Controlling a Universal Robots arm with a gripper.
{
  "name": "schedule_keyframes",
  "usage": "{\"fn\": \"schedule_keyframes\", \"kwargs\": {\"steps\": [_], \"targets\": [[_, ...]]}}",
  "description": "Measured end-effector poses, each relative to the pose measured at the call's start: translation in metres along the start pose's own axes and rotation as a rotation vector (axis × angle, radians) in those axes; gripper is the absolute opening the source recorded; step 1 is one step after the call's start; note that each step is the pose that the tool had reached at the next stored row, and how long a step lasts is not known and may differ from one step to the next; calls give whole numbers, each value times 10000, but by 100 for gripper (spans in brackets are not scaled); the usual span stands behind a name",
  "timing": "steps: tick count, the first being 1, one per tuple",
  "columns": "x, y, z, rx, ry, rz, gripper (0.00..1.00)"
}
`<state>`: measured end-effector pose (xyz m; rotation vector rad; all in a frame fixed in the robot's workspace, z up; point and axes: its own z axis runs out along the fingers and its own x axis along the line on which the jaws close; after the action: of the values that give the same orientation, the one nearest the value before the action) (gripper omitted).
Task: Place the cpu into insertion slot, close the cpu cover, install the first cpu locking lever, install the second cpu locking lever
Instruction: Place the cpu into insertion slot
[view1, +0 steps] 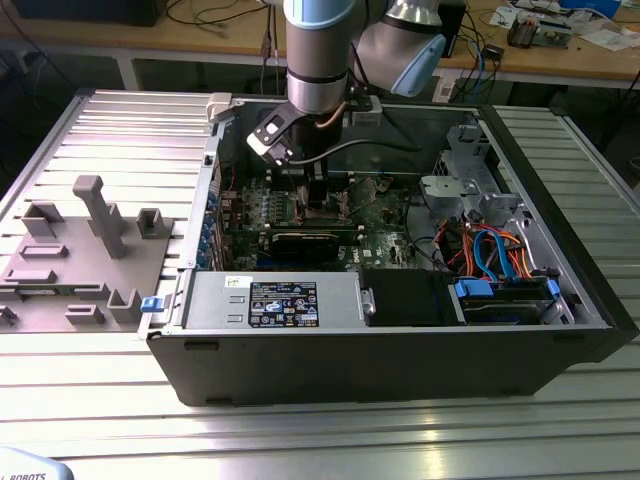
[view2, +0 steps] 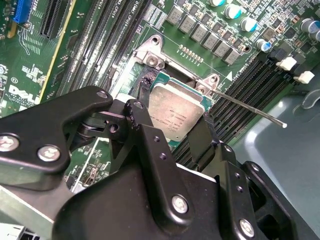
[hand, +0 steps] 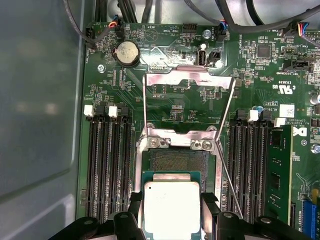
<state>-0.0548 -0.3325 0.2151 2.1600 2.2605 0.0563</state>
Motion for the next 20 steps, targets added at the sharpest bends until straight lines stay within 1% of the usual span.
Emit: {"fn": "schedule_keyframes", "kwargs": {"steps": [7,12,17,18,20], "targets": [[-8,17,39,1,-1,-1,55],[-52,22,53,0,-1,-1,55],[-76,72,85,5,0,5,55],[-78,75,97,4,-2,71,55],[-78,80,115,0,-14,393,55]]}}
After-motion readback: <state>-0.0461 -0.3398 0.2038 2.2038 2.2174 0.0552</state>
